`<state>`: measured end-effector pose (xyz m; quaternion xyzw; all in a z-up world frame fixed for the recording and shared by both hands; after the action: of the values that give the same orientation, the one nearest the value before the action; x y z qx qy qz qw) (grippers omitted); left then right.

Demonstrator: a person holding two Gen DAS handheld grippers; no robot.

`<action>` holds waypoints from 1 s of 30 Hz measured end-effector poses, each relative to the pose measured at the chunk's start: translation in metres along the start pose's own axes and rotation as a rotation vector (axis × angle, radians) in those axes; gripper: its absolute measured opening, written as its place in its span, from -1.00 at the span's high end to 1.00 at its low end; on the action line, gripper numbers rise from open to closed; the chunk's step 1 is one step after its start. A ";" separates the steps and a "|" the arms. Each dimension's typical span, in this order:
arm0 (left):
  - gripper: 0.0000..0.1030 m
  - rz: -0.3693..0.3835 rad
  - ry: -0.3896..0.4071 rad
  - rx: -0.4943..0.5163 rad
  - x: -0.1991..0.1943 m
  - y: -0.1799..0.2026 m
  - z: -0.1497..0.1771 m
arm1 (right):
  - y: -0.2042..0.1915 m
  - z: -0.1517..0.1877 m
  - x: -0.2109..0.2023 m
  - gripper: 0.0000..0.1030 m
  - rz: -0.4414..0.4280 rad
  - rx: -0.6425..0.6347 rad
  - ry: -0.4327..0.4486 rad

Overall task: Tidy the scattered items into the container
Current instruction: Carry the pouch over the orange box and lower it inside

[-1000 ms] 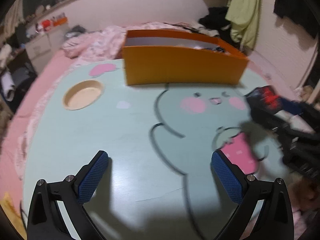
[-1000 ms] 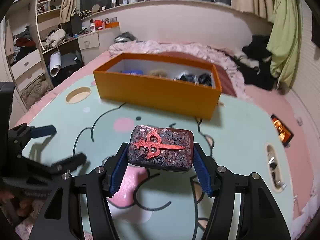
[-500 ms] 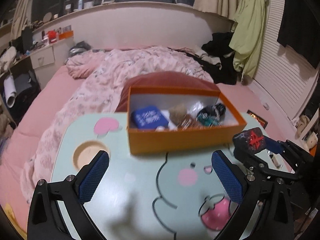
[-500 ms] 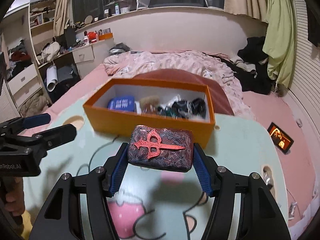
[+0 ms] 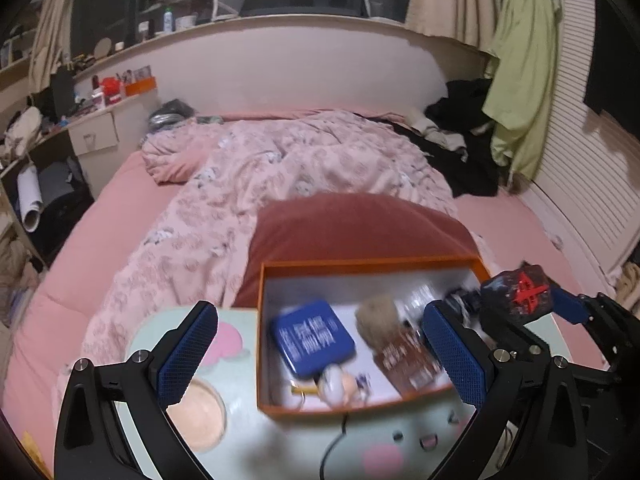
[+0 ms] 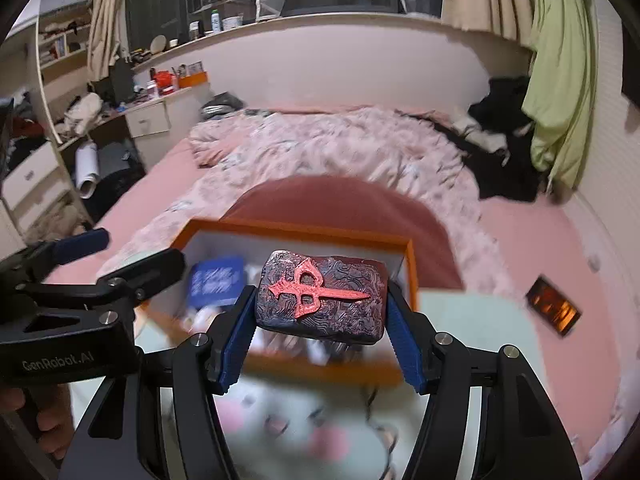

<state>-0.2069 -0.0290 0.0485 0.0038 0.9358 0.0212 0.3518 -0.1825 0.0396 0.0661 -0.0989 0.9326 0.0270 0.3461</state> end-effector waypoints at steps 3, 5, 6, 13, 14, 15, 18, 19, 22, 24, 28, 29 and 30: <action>-1.00 -0.009 -0.016 -0.003 0.015 -0.001 -0.005 | 0.006 -0.007 0.013 -0.22 0.014 0.003 -0.012; -1.00 -0.013 -0.035 -0.003 0.025 -0.003 -0.004 | 0.009 -0.008 0.023 -0.22 0.013 0.008 -0.034; -1.00 -0.014 -0.043 -0.003 0.028 -0.003 -0.004 | 0.010 -0.008 0.028 -0.22 0.014 0.008 -0.047; -1.00 -0.018 -0.068 -0.007 0.046 -0.002 -0.003 | 0.016 -0.007 0.048 -0.22 0.023 0.015 -0.086; -1.00 -0.018 -0.070 -0.007 0.047 -0.003 -0.002 | 0.016 -0.007 0.050 -0.22 0.021 0.017 -0.089; -1.00 -0.018 -0.071 -0.005 0.048 -0.003 -0.002 | 0.016 -0.006 0.051 -0.22 0.018 0.019 -0.092; -1.00 -0.020 -0.071 -0.003 0.049 -0.003 -0.002 | 0.018 -0.005 0.054 -0.22 0.019 0.023 -0.099; -1.00 -0.021 -0.072 -0.004 0.049 -0.003 -0.002 | 0.018 -0.005 0.054 -0.22 0.021 0.024 -0.100; -1.00 -0.018 -0.073 -0.004 0.049 -0.003 -0.002 | 0.020 -0.005 0.054 -0.22 0.027 0.027 -0.102; -1.00 -0.018 -0.071 -0.004 0.049 -0.003 -0.002 | 0.020 -0.006 0.053 -0.22 0.029 0.029 -0.102; -1.00 -0.016 -0.070 -0.002 0.049 -0.003 -0.003 | 0.019 -0.007 0.051 -0.22 0.035 0.028 -0.097; -1.00 -0.017 -0.071 -0.003 0.049 -0.003 -0.003 | 0.018 -0.008 0.051 -0.22 0.038 0.028 -0.095; -1.00 -0.018 -0.071 -0.002 0.049 -0.003 -0.003 | 0.018 -0.008 0.050 -0.22 0.041 0.028 -0.095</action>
<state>-0.2454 -0.0313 0.0182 -0.0043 0.9227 0.0188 0.3851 -0.2284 0.0478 0.0391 -0.0736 0.9173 0.0257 0.3905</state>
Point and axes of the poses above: each gripper's, at about its wrist camera, not at the fingertips, and x roughly the way its jaws point, y to its right, z to its underside, the point moved 9 cm from there along x, roughly the way its jaws point, and after that the axes turned 1 degree about x, right-handed, at the moved point
